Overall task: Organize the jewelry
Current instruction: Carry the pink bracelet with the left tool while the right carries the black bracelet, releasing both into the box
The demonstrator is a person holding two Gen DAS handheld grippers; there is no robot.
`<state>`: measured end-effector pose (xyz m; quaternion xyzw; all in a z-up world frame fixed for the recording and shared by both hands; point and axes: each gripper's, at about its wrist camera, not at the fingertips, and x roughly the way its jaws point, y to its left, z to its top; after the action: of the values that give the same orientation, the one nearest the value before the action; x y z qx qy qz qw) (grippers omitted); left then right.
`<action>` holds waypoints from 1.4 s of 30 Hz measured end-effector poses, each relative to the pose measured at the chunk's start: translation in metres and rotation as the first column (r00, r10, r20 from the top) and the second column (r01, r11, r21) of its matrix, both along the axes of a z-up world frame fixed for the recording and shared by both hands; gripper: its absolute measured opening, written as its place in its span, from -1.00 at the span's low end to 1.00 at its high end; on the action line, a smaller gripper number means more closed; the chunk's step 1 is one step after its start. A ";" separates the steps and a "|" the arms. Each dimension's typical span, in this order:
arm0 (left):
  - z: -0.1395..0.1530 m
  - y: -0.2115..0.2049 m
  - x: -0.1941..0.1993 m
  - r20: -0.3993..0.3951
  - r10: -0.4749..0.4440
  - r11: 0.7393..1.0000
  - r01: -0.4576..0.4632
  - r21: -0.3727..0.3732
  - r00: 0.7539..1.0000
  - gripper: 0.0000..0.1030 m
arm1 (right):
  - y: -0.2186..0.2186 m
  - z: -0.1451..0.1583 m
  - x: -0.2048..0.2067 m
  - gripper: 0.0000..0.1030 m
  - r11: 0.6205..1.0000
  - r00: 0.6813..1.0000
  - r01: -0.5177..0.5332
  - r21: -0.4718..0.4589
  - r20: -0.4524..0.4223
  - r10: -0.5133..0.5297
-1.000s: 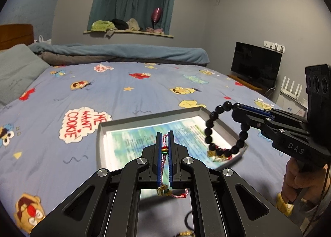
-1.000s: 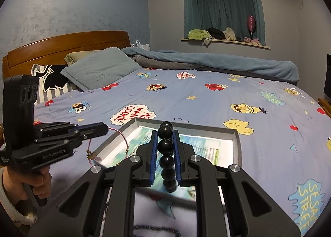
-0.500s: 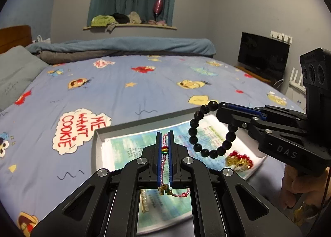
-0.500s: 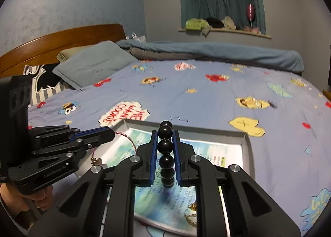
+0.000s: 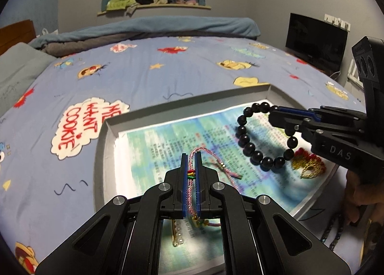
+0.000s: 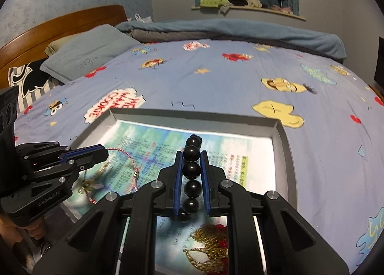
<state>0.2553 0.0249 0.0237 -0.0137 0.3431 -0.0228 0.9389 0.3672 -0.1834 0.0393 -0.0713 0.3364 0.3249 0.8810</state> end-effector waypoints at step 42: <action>0.019 0.005 -0.113 0.130 0.037 0.999 -0.031 -0.044 0.991 0.75 | -0.079 -0.007 -0.114 0.30 0.992 0.993 0.017 0.124 0.114 -0.031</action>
<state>0.1426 0.0301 0.0424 -0.0379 0.2799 -0.0149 0.9592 0.2532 -0.2626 0.0327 -0.0318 0.2649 0.3297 0.9056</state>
